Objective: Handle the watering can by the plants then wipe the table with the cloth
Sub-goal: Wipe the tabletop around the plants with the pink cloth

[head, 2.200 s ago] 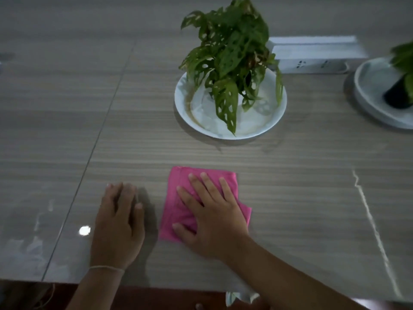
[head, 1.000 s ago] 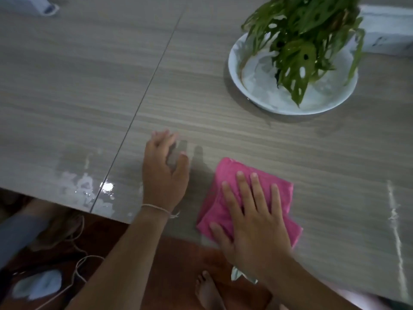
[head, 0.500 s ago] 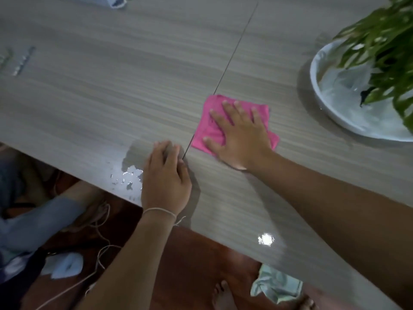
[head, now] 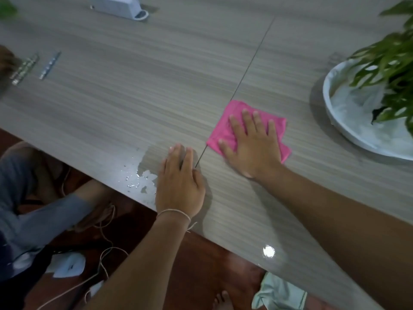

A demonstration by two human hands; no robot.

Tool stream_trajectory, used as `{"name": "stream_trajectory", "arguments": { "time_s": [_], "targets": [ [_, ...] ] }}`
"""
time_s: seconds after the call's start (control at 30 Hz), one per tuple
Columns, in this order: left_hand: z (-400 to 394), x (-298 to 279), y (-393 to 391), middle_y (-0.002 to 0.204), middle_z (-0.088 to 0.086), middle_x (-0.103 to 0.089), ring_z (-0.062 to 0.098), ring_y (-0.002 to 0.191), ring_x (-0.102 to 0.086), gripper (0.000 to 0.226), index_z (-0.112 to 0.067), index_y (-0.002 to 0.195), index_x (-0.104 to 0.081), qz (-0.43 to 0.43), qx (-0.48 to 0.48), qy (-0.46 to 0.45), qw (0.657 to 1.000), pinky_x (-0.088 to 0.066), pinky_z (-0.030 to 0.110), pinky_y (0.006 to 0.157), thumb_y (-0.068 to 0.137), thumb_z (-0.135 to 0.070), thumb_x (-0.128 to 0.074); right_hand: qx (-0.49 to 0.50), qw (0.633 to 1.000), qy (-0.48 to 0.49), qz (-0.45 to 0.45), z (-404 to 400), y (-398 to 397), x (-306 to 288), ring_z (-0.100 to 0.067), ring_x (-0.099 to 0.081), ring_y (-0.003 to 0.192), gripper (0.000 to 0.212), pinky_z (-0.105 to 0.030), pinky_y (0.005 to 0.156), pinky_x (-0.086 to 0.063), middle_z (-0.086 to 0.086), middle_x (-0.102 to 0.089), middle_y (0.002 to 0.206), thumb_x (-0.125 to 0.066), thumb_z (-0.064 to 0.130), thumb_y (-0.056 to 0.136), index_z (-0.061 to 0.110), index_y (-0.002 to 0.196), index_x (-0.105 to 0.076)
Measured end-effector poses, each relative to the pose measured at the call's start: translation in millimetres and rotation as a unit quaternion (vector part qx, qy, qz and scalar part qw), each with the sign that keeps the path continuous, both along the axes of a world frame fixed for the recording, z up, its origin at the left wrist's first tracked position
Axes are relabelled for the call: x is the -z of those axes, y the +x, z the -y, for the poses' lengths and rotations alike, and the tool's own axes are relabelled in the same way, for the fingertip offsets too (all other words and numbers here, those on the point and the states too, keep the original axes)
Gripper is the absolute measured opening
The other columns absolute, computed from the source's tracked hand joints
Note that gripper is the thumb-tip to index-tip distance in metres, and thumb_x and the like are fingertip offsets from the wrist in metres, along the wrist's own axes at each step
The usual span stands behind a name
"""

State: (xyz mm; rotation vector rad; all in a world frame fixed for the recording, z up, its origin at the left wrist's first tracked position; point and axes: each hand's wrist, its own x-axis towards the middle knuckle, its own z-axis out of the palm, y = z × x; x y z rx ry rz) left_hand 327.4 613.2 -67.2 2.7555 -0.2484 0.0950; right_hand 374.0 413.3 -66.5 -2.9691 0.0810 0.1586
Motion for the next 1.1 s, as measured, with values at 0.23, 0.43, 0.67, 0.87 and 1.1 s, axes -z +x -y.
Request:
{"name": "stream_trajectory", "arguments": {
  "time_s": [0.23,0.43,0.67,0.87,1.1],
  "targets": [
    [0.9,-3.5,1.3,0.153,0.015,-0.038,0.034,0.144,-0.033,0.041,-0.006,0.136,-0.05,-0.01,-0.011,-0.002,1.0,-0.035,0.052,0.114,0.097,-0.016,-0.044,-0.036,0.999,0.014,-0.004,25.1,-146.2,5.5,-0.028,0.003,0.16,0.081,-0.059,0.127,-0.003,-0.004,-0.002,0.174,-0.011,0.079,0.098,0.033,0.165,-0.013],
    [31.9,-8.3,-16.8,0.131,0.026,-0.05,0.045,0.121,-0.049,0.042,0.004,0.118,-0.059,0.023,-0.017,-0.044,0.999,-0.041,0.052,0.106,0.086,-0.014,-0.039,0.047,0.999,-0.008,-0.003,126.4,-249.2,3.4,-0.027,-0.014,0.16,0.078,-0.057,0.126,-0.01,-0.004,-0.018,0.172,-0.03,0.076,0.097,0.033,0.163,-0.027],
    [234.1,-9.3,-96.1,0.143,0.028,-0.047,0.044,0.141,-0.035,0.049,0.003,0.133,-0.056,-0.005,0.292,-0.092,0.952,-0.032,0.055,0.115,0.086,-0.01,-0.052,0.183,0.983,-0.014,-0.01,230.0,-356.4,-2.5,-0.026,-0.015,0.159,0.08,-0.058,0.126,-0.014,-0.003,-0.018,0.172,-0.021,0.077,0.097,0.033,0.163,-0.024],
    [328.5,-8.3,-150.2,0.146,0.023,-0.048,0.04,0.141,-0.039,0.054,-0.001,0.136,-0.053,-0.001,0.326,-0.025,0.945,-0.033,0.058,0.113,0.085,-0.02,-0.052,0.261,0.965,-0.009,-0.023,293.2,-414.9,-8.8,-0.03,-0.018,0.158,0.08,-0.061,0.125,-0.017,-0.006,-0.021,0.171,-0.028,0.074,0.094,0.03,0.161,-0.027],
    [335.8,-3.7,-157.0,0.152,0.018,-0.041,0.032,0.145,-0.034,0.058,-0.002,0.141,-0.048,0.009,0.321,0.031,0.947,-0.029,0.054,0.115,0.09,-0.03,-0.044,0.255,0.966,-0.03,-0.022,302.5,-427.2,5.7,-0.03,-0.012,0.16,0.083,-0.059,0.127,-0.011,-0.006,-0.016,0.174,-0.024,0.077,0.096,0.028,0.163,-0.027]
  ]
}}
